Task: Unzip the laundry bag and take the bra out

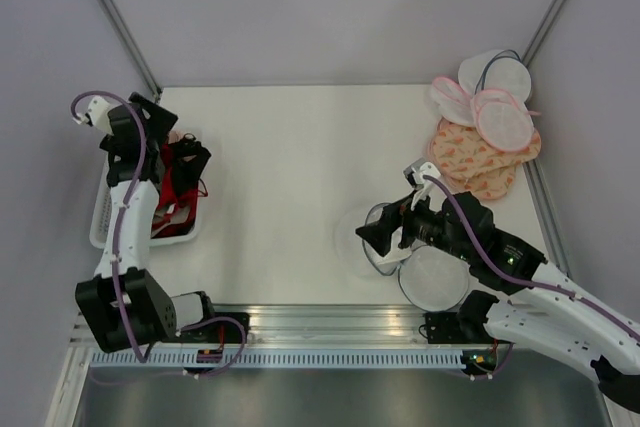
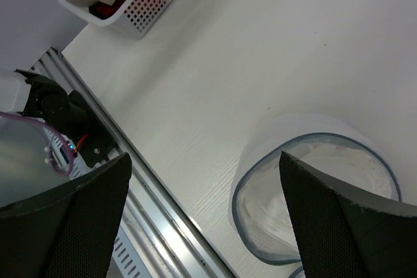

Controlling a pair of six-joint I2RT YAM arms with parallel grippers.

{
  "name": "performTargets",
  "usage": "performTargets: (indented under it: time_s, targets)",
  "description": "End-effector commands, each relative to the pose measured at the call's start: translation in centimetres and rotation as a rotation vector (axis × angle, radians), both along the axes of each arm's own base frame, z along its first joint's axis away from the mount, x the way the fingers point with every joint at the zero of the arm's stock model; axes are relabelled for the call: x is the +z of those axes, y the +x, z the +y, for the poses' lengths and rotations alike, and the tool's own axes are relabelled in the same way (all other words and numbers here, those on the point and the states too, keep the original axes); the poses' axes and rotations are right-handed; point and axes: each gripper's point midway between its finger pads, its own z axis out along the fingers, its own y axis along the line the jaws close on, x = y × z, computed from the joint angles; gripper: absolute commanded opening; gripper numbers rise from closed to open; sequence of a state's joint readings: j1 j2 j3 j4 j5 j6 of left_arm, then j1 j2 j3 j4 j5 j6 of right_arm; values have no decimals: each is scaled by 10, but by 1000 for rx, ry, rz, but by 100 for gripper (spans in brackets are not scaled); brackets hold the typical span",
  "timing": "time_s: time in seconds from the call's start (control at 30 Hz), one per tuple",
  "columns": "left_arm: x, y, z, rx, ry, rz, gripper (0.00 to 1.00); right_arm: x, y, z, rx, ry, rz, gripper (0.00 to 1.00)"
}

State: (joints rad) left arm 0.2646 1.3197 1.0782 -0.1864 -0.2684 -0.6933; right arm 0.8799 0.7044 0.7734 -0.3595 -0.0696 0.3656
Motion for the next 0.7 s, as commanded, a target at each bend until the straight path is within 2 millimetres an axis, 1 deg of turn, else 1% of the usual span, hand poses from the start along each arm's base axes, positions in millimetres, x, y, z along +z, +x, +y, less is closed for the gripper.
performTargets:
  time_s: [0.0, 0.03, 0.07, 0.1, 0.13, 0.17, 0.2, 0.23, 0.27, 0.3, 0.33, 0.37, 0.4, 0.43, 0.47, 0.5, 0.53, 0.57, 0.63, 0.67]
  targets:
    - [32, -3, -68, -191, -42, -103, 100, 8, 20, -18, -174, 30, -14, 98]
    - [49, -9, -93, -278, -53, -153, 100, 7, 25, -27, -249, 37, 10, 98]
    - [54, -12, -112, -336, -55, -164, 100, 7, 41, -48, -405, 32, -1, 98]
    - [57, -19, -158, -466, -65, -174, 100, 7, 46, -57, -465, 28, 1, 98]
    - [68, -27, -181, -545, -71, -211, 100, -1, 47, -66, -531, 18, 39, 98]
    - [73, -34, -206, -640, -63, -230, 100, -2, 55, -86, -653, 3, 26, 98]
    - [76, -49, -257, -816, -78, -243, 99, -4, 57, -94, -696, -5, 29, 98]
    - [79, -59, -282, -915, -73, -252, 99, -12, 56, -109, -763, -38, 44, 98]
    - [74, -68, -308, -1015, -67, -241, 99, -14, 56, -119, -839, -14, 66, 98]
    - [73, -94, -351, -1190, -37, -236, 98, -10, 58, -139, -944, 6, 46, 98]
    - [67, -106, -371, -1268, -22, -219, 98, -20, 52, -155, -1008, -34, 62, 98]
    - [56, -116, -391, -1350, 26, -197, 97, -13, 51, -171, -1098, 31, 56, 98]
    - [52, -141, -421, -1452, 48, -186, 97, -12, 48, -179, -1133, 50, 55, 98]
    - [44, -153, -434, -1504, 74, -162, 97, -17, 43, -190, -1168, 27, 61, 98]
    - [37, -162, -445, -1543, 98, -145, 97, -15, 39, -200, -1207, 65, 60, 98]
    - [26, -178, -466, -1607, 143, -120, 97, -10, 37, -209, -1261, 117, 58, 98]
    - [22, -187, -475, -1639, 164, -114, 97, -14, 32, -219, -1291, 104, 59, 98]
    - [13, -202, -492, -1698, 202, -100, 97, -12, 29, -225, -1313, 126, 57, 98]
    - [6, -211, -505, -1720, 247, -89, 96, -15, 26, -231, -1337, 132, 64, 98]
    - [9, -223, -516, -1753, 276, -106, 96, -18, 25, -231, -1342, 127, 69, 98]
